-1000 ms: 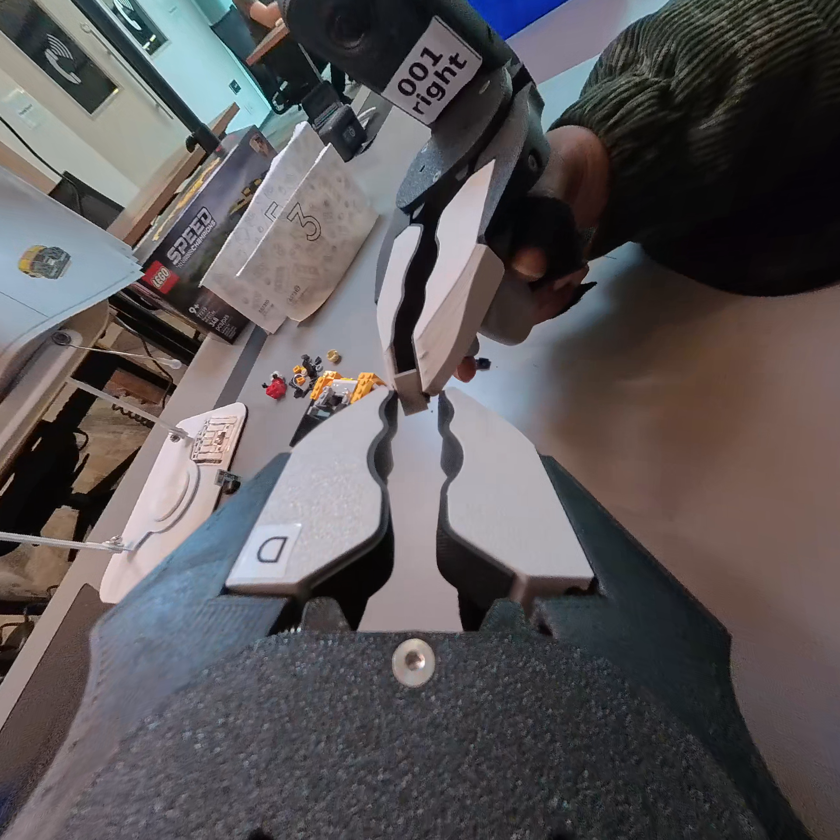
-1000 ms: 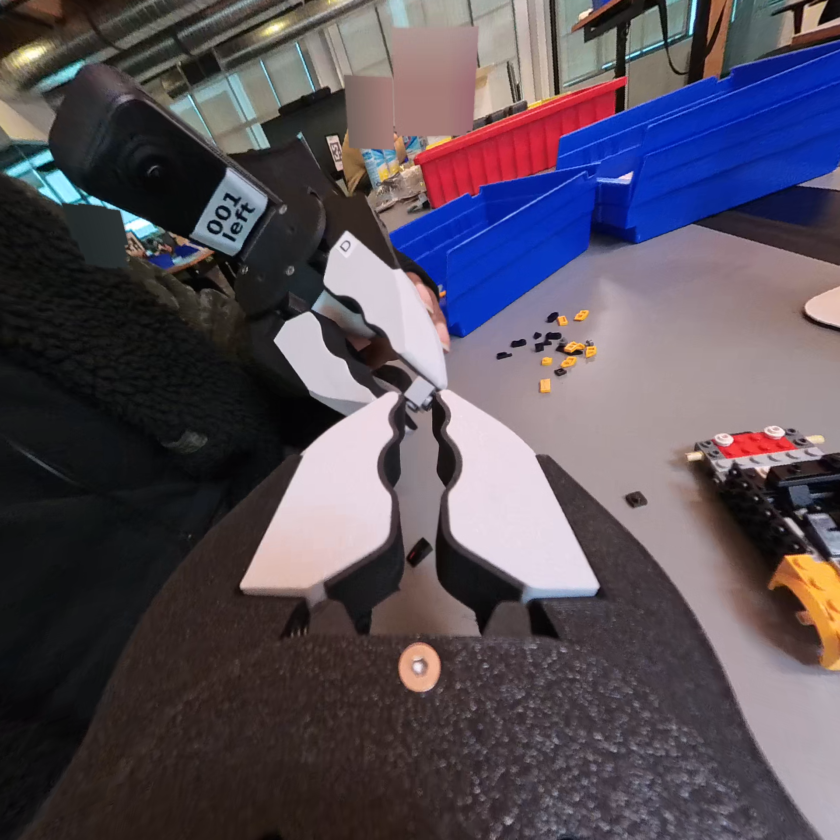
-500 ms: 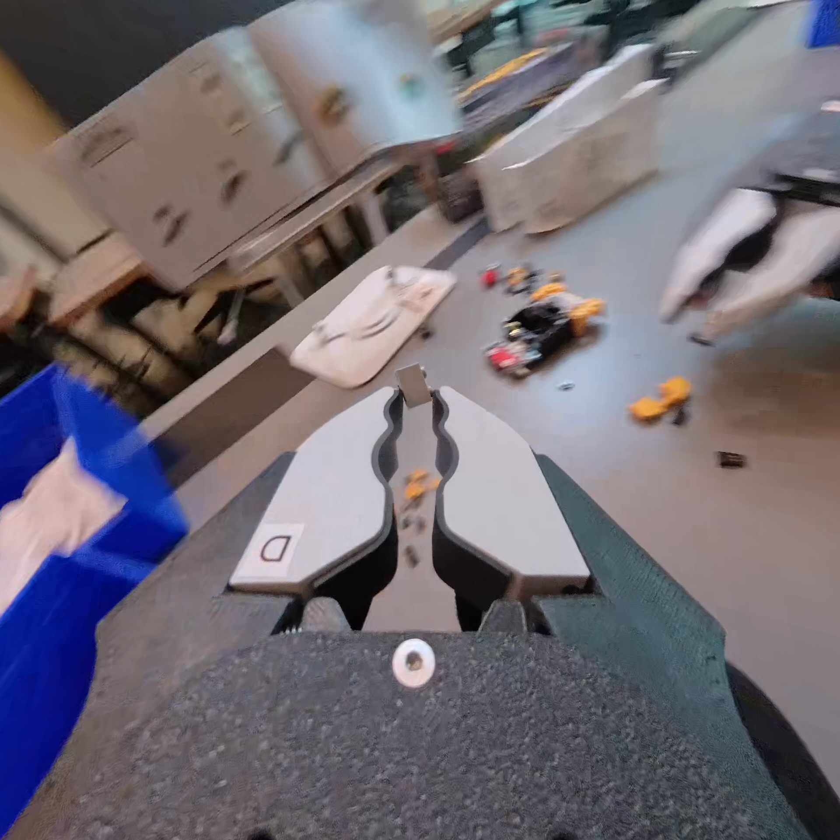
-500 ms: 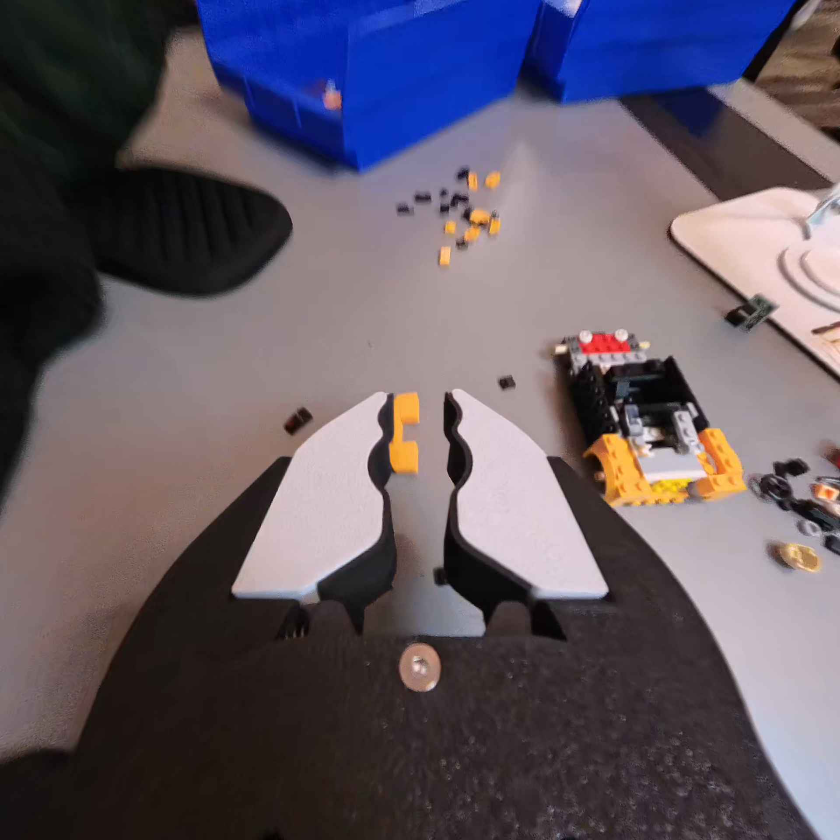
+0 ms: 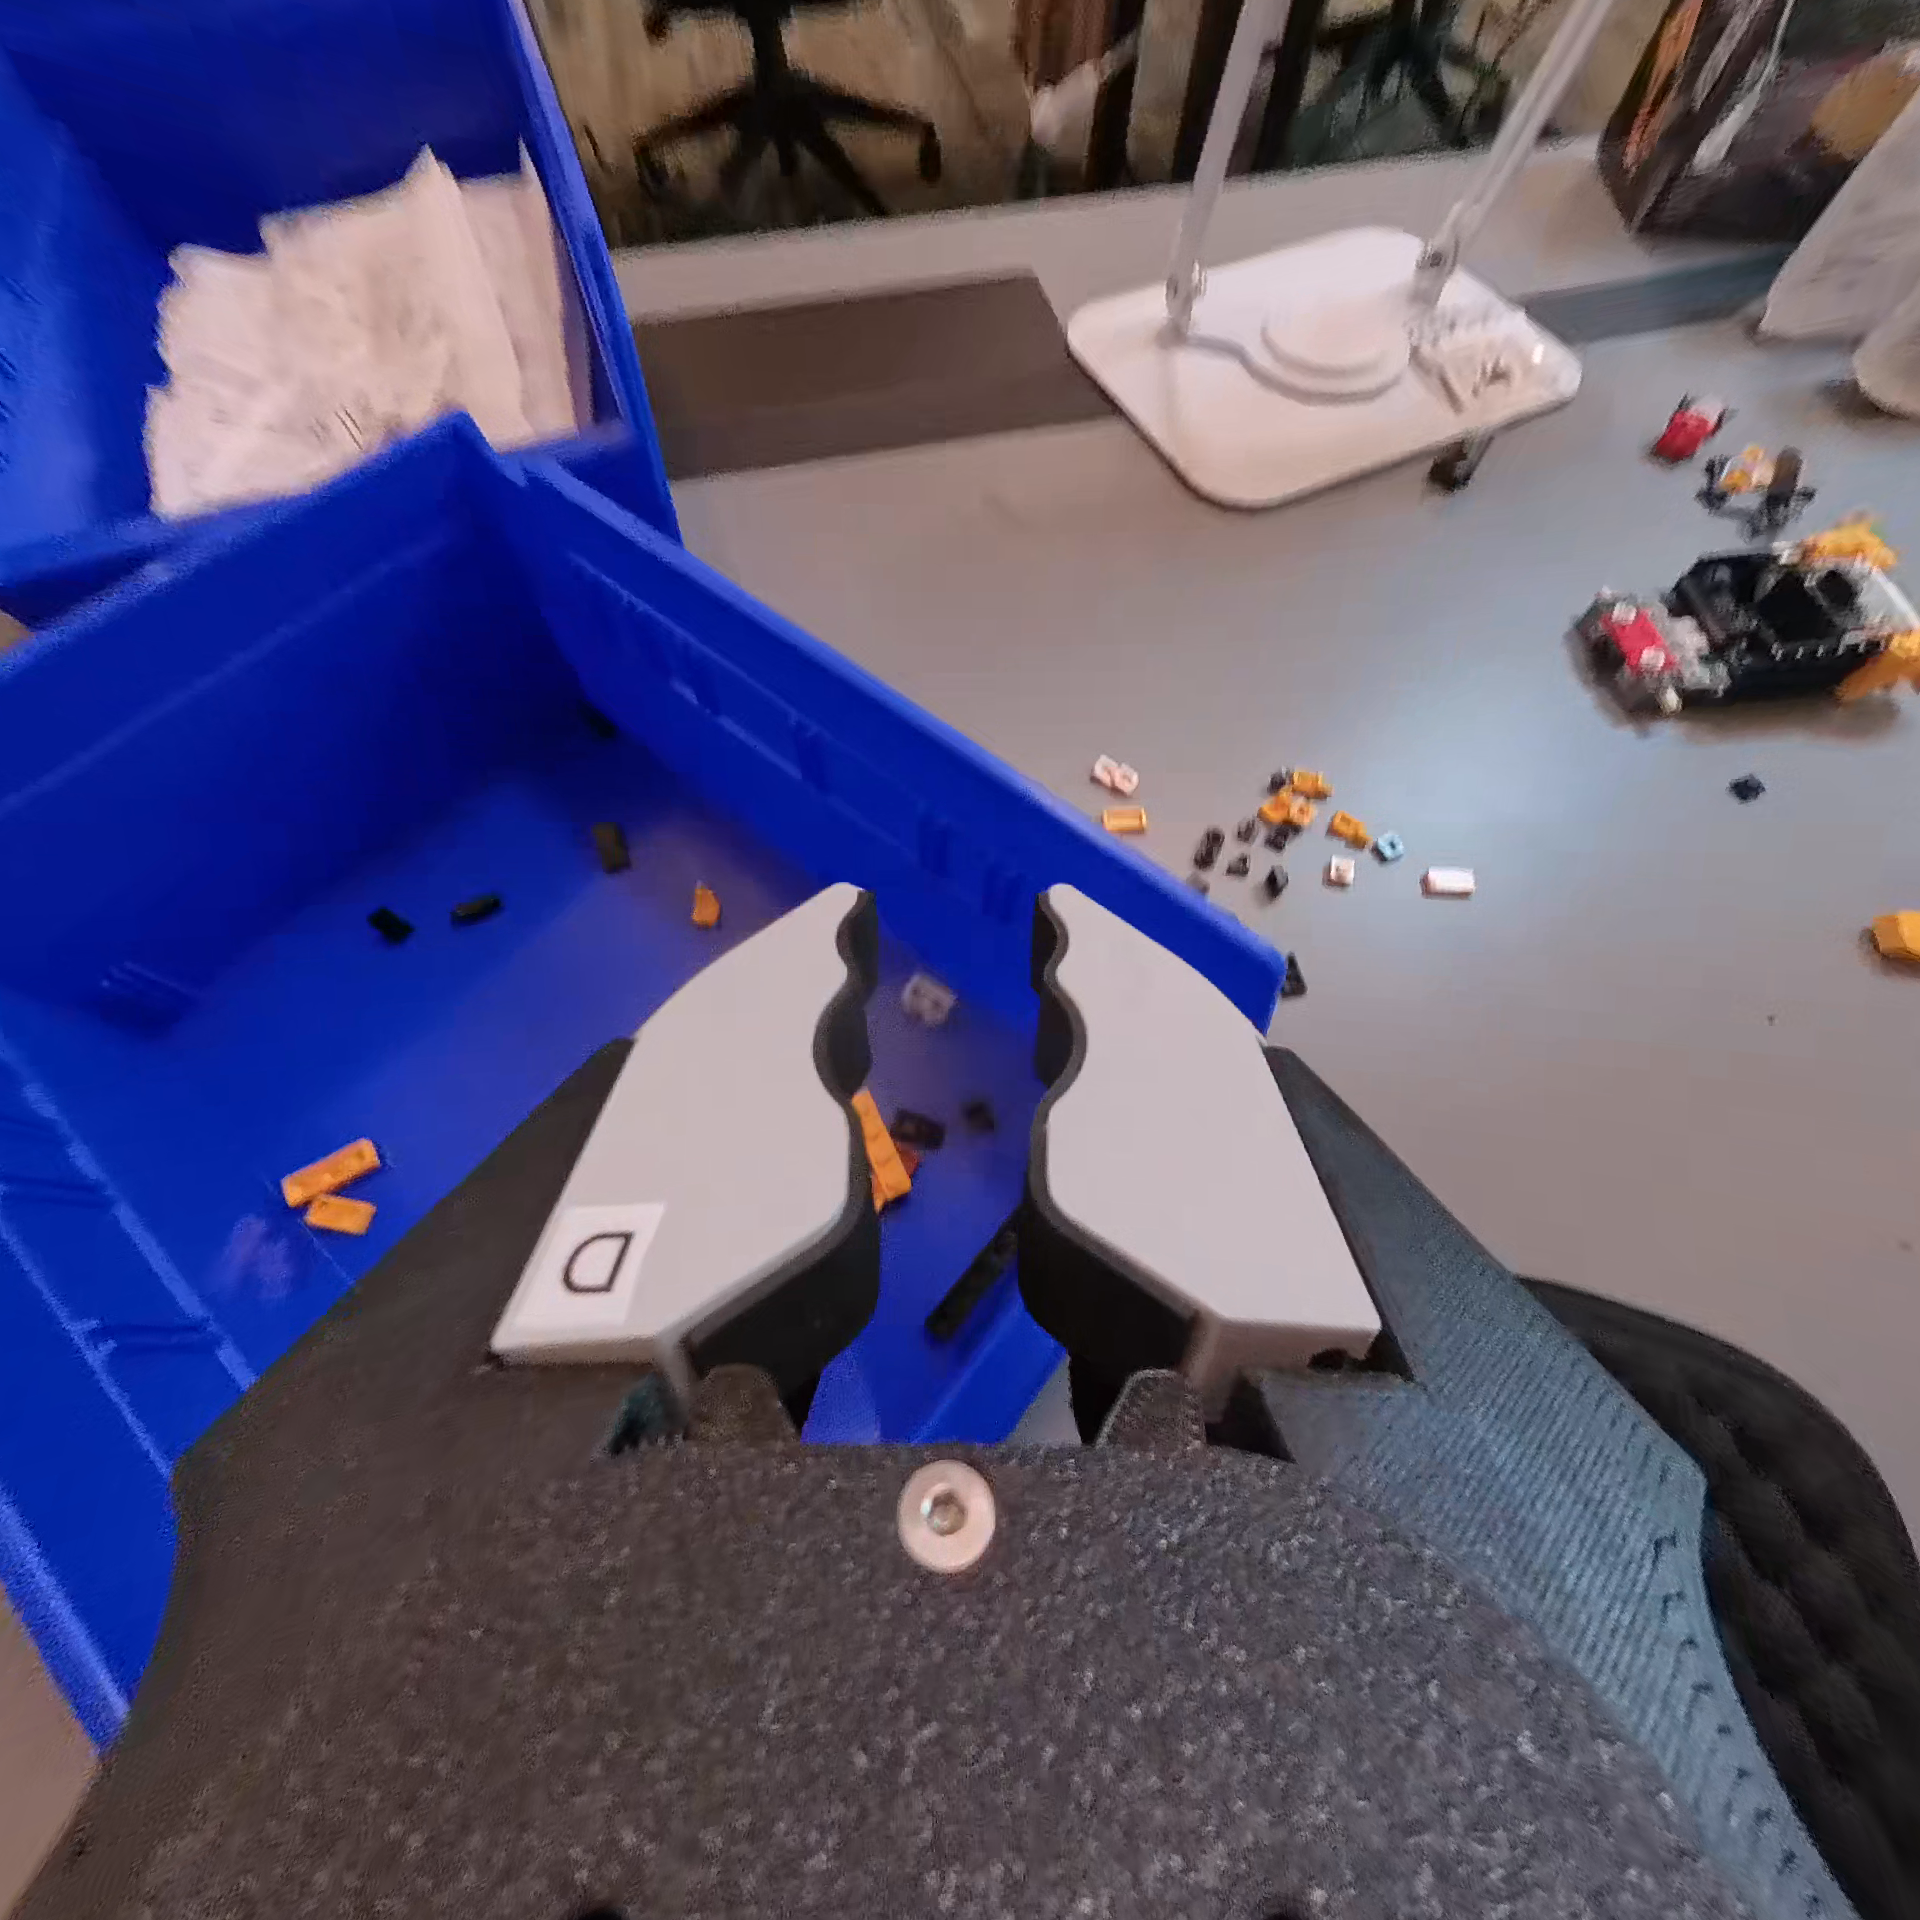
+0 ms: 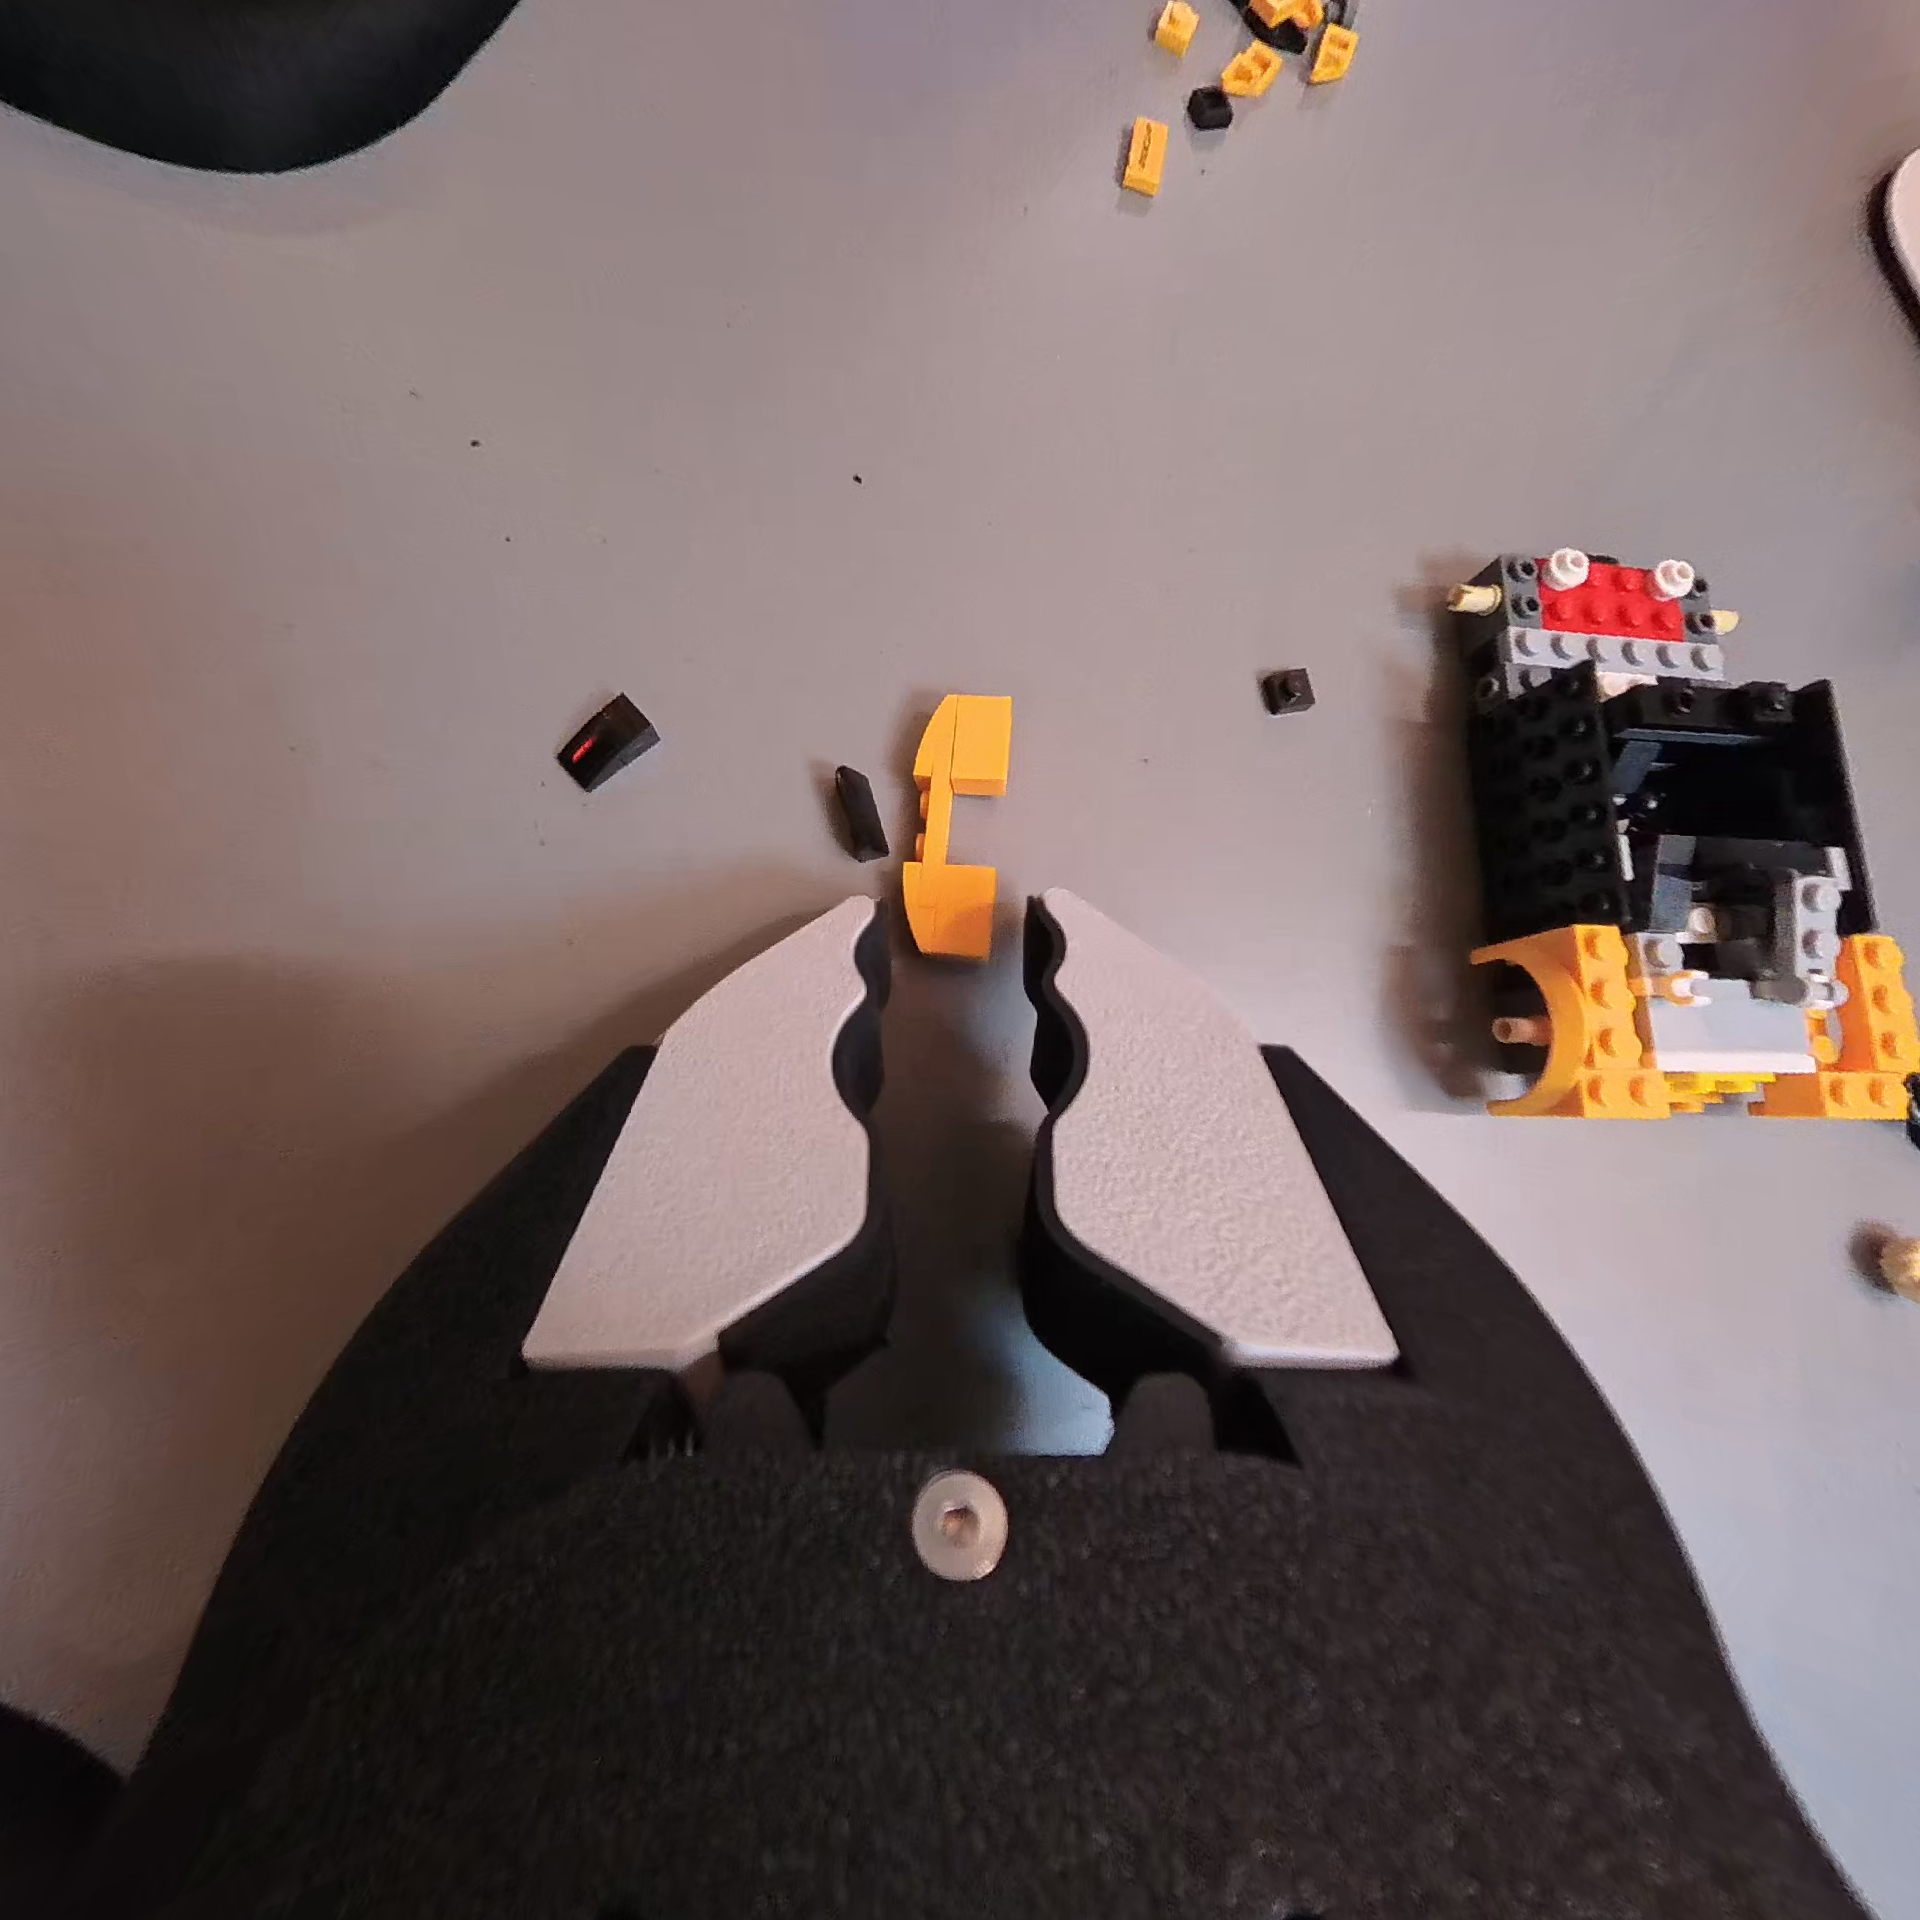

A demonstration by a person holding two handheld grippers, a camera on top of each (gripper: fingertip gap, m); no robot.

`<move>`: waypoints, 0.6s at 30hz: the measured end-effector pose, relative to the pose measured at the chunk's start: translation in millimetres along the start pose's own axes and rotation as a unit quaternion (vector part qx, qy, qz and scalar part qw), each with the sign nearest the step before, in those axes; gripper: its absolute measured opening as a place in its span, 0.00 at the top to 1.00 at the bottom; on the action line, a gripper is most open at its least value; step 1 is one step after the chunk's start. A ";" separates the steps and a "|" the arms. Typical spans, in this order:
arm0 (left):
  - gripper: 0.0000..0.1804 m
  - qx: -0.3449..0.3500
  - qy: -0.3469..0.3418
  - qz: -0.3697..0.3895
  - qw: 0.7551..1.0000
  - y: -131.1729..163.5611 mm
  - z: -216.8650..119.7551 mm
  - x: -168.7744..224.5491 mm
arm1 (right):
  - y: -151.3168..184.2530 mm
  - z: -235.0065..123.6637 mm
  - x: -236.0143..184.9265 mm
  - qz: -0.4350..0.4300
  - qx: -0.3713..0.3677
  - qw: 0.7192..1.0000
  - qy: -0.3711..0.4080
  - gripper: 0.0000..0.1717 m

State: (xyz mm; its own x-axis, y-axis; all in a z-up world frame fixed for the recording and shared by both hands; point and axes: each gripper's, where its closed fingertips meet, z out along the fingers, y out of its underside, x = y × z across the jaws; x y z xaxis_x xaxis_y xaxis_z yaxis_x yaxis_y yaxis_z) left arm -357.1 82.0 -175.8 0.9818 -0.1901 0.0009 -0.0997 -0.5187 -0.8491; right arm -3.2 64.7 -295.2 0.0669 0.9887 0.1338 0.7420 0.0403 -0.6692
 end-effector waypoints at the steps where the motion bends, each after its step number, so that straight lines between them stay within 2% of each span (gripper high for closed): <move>1: 0.85 0.025 -0.004 0.007 1.000 -9.1 -4.1 2.2 | 0.2 -0.5 1.3 -0.002 -0.003 1.000 0.006 0.85; 3: 0.85 0.075 0.011 0.033 0.997 -29.2 -13.8 18.1 | -4.6 -4.8 3.6 -0.013 0.007 1.000 0.020 0.85; 5: 0.88 0.113 0.055 0.068 0.990 -45.3 -21.0 49.0 | -15.6 -10.3 -2.5 -0.029 0.035 0.999 0.012 0.87; 8: 0.90 0.127 0.181 0.118 0.968 -50.9 -20.2 121.2 | -20.5 -8.3 -17.5 -0.046 0.035 0.998 -0.016 0.91; 10: 0.90 0.106 0.258 0.154 0.948 -40.2 -9.6 167.7 | -14.3 -2.4 -19.6 -0.045 0.007 0.999 -0.016 0.91; 13: 0.89 0.049 0.338 0.201 0.918 -11.8 14.3 223.2 | -13.4 2.3 -20.3 -0.039 0.002 0.999 -0.018 0.91; 18: 0.89 -0.016 0.399 0.256 0.881 33.6 44.0 278.6 | -11.2 9.5 -15.4 -0.032 -0.016 0.999 -0.006 0.98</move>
State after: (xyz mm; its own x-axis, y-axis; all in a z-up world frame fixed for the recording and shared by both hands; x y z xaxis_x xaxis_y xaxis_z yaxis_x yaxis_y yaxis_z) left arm -79.8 48.3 -227.3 0.3824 -0.9240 0.0034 -0.5129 -0.2154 -0.8310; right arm -18.9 50.4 -296.7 0.0110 0.9862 0.1655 0.7657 0.0981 -0.6356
